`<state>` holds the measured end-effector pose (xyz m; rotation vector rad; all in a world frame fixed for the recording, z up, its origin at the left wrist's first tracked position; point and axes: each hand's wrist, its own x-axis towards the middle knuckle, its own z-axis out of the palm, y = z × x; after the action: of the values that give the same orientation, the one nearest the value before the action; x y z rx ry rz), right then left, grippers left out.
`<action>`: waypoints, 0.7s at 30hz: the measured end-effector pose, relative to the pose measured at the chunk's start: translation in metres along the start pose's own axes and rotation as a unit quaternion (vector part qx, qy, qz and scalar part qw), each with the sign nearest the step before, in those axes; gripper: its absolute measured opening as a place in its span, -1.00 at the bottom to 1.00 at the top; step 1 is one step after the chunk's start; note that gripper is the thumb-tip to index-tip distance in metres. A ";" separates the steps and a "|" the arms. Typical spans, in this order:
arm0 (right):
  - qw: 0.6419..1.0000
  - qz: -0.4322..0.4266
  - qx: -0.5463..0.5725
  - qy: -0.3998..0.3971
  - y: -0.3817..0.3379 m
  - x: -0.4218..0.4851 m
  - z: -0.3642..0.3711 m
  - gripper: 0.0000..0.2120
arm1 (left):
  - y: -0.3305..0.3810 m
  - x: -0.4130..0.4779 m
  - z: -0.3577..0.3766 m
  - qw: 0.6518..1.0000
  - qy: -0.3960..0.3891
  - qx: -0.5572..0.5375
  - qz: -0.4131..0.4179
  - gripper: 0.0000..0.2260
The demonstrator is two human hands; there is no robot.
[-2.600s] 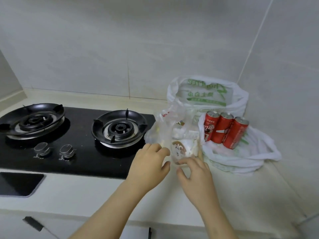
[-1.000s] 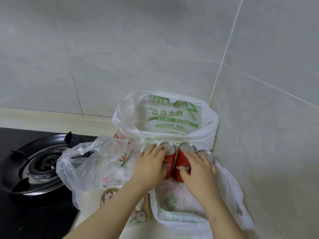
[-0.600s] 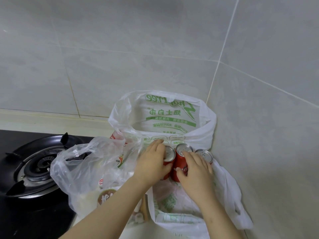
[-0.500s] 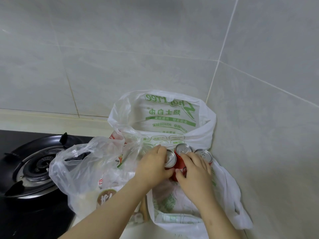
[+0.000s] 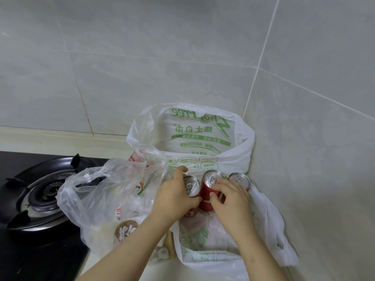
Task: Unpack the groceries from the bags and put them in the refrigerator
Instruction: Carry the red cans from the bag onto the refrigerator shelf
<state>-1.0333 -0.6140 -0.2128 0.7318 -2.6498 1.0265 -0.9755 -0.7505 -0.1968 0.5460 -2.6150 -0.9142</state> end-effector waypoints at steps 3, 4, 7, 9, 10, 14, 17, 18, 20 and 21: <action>0.999 -0.028 -0.021 0.024 -0.001 0.001 0.002 -0.87 | -0.001 0.001 0.000 1.000 -0.005 0.009 -0.008 -0.39; 0.998 -0.034 -0.035 0.029 -0.002 0.002 0.003 -0.83 | -0.001 0.001 0.000 1.000 -0.003 0.008 -0.009 -0.43; 0.996 -0.039 -0.077 0.037 -0.009 0.007 0.002 -0.78 | 0.000 0.003 0.000 1.000 -0.001 0.000 -0.009 -0.45; 0.996 -0.036 -0.080 0.010 -0.012 0.013 -0.002 -0.79 | 0.000 0.003 -0.001 1.000 -0.004 -0.007 -0.010 -0.45; 0.996 -0.035 -0.081 -0.016 -0.011 0.017 -0.004 -0.80 | 0.000 0.003 -0.001 1.000 -0.007 -0.012 -0.012 -0.44; 0.988 -0.019 -0.125 -0.083 -0.012 0.026 -0.009 -0.82 | -0.004 0.003 -0.004 1.000 -0.008 -0.019 -0.021 -0.44; 0.985 -0.021 -0.139 -0.102 -0.014 0.024 -0.009 -0.72 | -0.006 0.003 -0.003 0.999 -0.017 -0.013 -0.024 -0.43; 0.986 -0.024 -0.135 -0.091 -0.013 0.022 -0.007 -0.75 | -0.006 0.002 -0.004 0.999 -0.019 -0.010 -0.024 -0.42; 0.993 -0.033 -0.110 -0.041 -0.014 0.019 -0.004 -0.76 | -0.005 0.002 -0.004 0.999 -0.022 -0.002 -0.025 -0.42; 0.994 -0.032 -0.099 -0.017 -0.014 0.018 -0.003 -0.75 | -0.004 0.002 -0.004 0.999 -0.024 0.002 -0.025 -0.42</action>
<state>-1.0412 -0.6279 -0.1961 0.7914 -2.6864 0.7282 -0.9748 -0.7565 -0.1962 0.6015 -2.6570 -0.9487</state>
